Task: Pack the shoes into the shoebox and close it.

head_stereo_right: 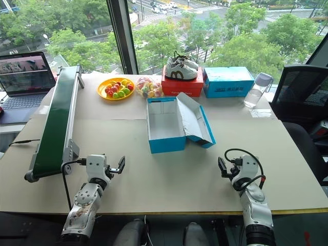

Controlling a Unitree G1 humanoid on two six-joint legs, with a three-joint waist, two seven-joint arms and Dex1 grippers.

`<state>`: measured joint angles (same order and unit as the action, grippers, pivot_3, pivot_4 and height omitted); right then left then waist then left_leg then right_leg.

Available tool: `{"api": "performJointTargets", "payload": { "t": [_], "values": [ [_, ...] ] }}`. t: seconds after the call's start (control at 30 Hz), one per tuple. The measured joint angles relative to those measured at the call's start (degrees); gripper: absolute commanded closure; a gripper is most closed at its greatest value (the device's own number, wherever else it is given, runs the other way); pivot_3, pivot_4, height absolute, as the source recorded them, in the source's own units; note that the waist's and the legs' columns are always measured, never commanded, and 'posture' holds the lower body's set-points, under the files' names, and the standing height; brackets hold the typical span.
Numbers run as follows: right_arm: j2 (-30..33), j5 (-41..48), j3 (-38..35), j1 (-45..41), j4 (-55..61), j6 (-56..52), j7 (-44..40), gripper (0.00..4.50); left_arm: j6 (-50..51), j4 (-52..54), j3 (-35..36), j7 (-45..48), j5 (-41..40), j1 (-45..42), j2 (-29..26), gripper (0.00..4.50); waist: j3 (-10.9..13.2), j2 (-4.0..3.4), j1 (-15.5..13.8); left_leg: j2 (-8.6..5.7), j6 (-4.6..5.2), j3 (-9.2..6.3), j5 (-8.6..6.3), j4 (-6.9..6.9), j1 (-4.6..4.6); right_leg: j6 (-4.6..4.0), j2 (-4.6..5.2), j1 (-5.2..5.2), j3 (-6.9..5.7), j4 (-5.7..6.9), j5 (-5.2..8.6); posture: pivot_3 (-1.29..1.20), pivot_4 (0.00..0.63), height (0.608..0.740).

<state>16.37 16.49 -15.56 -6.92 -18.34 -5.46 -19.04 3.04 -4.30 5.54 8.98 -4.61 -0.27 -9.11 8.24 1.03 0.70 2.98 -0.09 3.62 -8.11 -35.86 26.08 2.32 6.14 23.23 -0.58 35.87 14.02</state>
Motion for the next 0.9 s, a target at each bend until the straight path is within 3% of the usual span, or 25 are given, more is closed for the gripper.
{"api": "performJointTargets", "payload": {
  "t": [0.3, 0.43, 0.57, 0.7, 0.77, 0.9],
  "values": [
    [-2.2, 3.0, -3.5, -3.5, 1.1, 0.0, 3.9, 0.01, -5.4, 1.8, -4.4, 0.9, 5.8, -2.3, -2.8, 0.00, 0.0, 0.00, 0.1, 0.00, -0.01, 0.05, -0.01, 0.01, 0.03, 0.00, 0.04, 0.03, 0.01, 0.00, -0.03, 0.00, 0.150, 0.740],
    [-2.4, 12.3, -5.5, -6.0, 9.1, -4.6, 1.1, 0.01, -10.2, 6.6, -3.9, -1.7, 8.9, -2.2, -3.4, 0.00, 0.0, -0.01, 0.2, 0.02, 0.03, 0.08, 0.01, 0.07, 0.08, -0.09, 0.03, 0.14, 0.06, 0.05, -0.33, 0.00, 0.150, 0.740],
    [-1.3, 26.7, -4.4, -10.6, 21.6, -16.5, -4.0, 0.01, -8.7, 9.7, 1.8, -6.9, 8.6, -3.9, -3.1, 0.00, 0.0, -0.01, 0.1, 0.06, 0.07, 0.06, 0.04, 0.06, 0.07, -0.03, 0.01, 0.16, 0.02, 0.14, -0.36, 0.00, 0.150, 0.740],
    [5.4, 34.3, 0.5, -13.3, 31.0, -27.4, -9.0, 0.01, -0.6, 10.0, 9.8, -10.4, 4.1, -5.1, -3.1, 0.00, 0.0, 0.02, -0.1, 0.02, 0.05, 0.04, 0.03, 0.03, 0.08, -0.12, 0.07, 0.10, -0.08, 0.08, -0.26, 0.00, 0.150, 0.740],
    [10.3, 34.4, 7.1, -15.5, 34.8, -32.8, -14.1, 0.01, 4.6, 10.1, 13.4, -10.7, 0.2, -6.2, -3.2, 0.00, 0.1, 0.09, -0.1, 0.02, 0.04, 0.03, 0.02, 0.00, 0.14, -0.31, 0.09, 0.14, -0.09, 0.07, -0.15, 0.00, 0.150, 0.740],
    [14.2, 33.8, 17.7, -18.0, 40.1, -37.2, -22.3, 0.01, 12.4, 10.9, 15.6, -9.0, -4.2, -8.2, -5.8, 0.00, 0.1, 0.23, -0.4, 0.00, 0.03, -0.05, 0.02, -0.01, 0.15, -0.36, 0.08, 0.12, -0.22, 0.07, -0.11, 0.00, 0.150, 0.740]
  ]
}}
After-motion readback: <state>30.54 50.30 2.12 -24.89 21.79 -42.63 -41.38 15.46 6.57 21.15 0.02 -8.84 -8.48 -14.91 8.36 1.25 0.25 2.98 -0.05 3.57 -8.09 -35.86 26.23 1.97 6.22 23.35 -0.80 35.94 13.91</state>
